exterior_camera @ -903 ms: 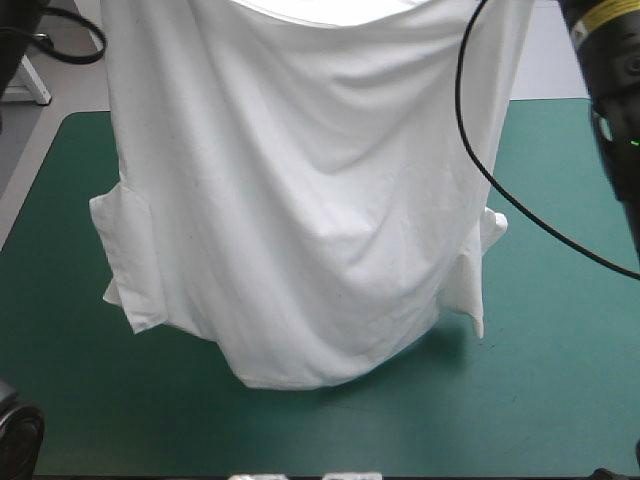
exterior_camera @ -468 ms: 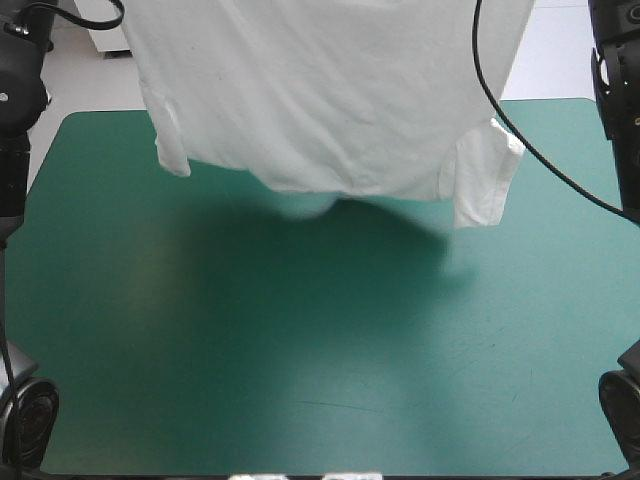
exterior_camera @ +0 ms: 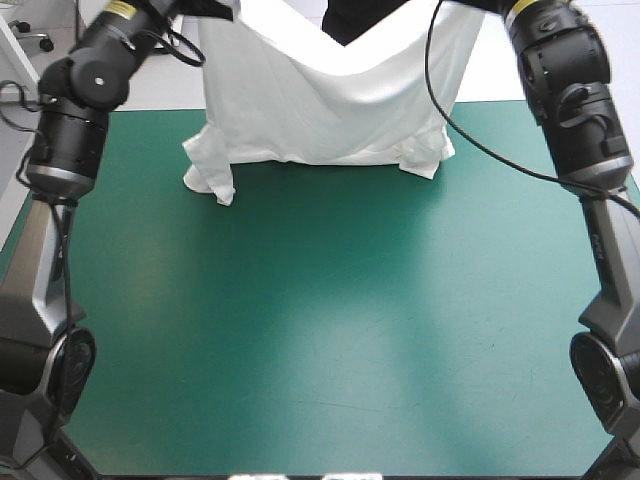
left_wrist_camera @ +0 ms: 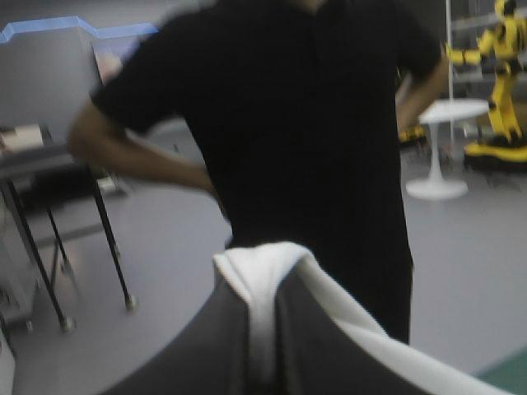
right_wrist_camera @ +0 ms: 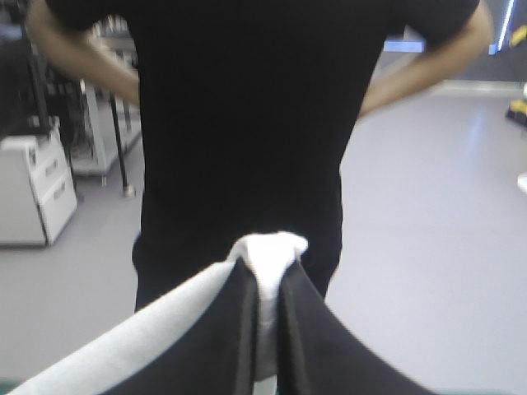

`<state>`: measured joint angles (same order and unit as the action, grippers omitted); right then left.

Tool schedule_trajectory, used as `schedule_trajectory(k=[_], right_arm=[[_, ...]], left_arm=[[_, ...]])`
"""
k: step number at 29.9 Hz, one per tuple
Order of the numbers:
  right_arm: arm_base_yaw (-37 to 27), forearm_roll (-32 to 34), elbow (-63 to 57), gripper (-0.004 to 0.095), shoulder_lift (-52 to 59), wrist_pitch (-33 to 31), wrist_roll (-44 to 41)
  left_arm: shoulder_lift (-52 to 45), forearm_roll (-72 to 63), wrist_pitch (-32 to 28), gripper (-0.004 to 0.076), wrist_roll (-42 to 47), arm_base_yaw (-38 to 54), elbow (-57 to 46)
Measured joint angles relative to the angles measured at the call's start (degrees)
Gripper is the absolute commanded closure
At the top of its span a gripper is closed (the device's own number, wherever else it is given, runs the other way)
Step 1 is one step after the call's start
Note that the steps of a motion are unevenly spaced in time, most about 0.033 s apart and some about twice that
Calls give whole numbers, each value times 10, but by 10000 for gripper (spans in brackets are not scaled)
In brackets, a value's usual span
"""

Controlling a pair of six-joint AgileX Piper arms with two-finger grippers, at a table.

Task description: Fold the cloth

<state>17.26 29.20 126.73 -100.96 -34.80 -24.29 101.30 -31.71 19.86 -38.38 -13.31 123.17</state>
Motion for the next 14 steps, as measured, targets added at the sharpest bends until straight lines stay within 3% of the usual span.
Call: schedule_trajectory(k=[6, 14], right_arm=[[-27, -94, -137, 925, -26, -28, 53], [-38, -182, -292, 925, -26, -42, 120]], left_arm=[[28, 97, 89, 733, 78, 1, -120], [11, 139, 147, 733, 146, 5, -277]])
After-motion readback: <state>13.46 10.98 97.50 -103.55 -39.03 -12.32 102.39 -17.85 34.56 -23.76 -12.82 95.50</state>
